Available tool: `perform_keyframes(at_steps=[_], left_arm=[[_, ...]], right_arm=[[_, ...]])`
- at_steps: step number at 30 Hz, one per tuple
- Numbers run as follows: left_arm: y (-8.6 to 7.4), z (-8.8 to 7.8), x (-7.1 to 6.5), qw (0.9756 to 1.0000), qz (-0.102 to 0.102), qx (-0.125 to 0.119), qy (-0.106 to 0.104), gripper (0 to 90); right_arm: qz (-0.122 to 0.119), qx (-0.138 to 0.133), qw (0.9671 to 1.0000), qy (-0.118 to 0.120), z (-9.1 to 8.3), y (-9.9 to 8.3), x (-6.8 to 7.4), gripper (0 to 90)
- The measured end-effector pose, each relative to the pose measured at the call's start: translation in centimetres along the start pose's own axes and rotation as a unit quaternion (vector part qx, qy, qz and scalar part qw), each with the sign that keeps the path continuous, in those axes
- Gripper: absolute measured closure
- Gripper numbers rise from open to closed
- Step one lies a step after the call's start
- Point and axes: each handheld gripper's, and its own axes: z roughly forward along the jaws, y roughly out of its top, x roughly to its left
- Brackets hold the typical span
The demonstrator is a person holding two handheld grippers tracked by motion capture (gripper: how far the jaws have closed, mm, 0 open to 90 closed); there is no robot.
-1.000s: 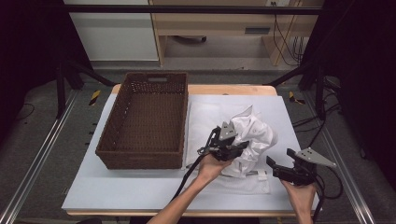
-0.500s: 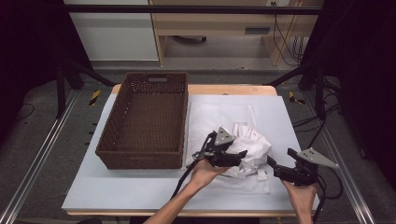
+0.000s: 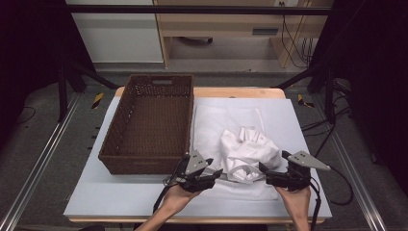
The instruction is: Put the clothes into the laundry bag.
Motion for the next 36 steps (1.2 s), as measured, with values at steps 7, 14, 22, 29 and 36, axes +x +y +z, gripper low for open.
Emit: perform_keyframes(at_steps=[7,14,22,29,36], left_arm=[[-3.2,-0.7,-0.2,0.999,0.009,0.038,0.022,59.4],[-5.1,0.8,0.5,0.9978,-0.01,0.065,0.009,73.6],[-5.9,1.2,0.5,0.9976,0.028,0.063,0.007,85.0],[-5.8,1.5,0.7,0.9945,0.009,0.105,0.006,83.1],[-5.9,2.0,0.8,0.995,-0.006,0.099,0.008,87.8]], right_arm=[[-0.033,0.02,0.9989,0.025,3.0,1.1,3.1,1.9],[-0.05,0.08,0.9954,0.018,7.4,-0.5,4.6,3.2],[-0.026,0.118,0.9927,0.0,8.3,-2.1,3.7,18.4],[-0.024,0.115,0.993,-0.007,8.1,-2.4,3.1,37.2],[-0.013,0.111,0.9936,0.015,7.6,-2.4,2.5,63.1]])
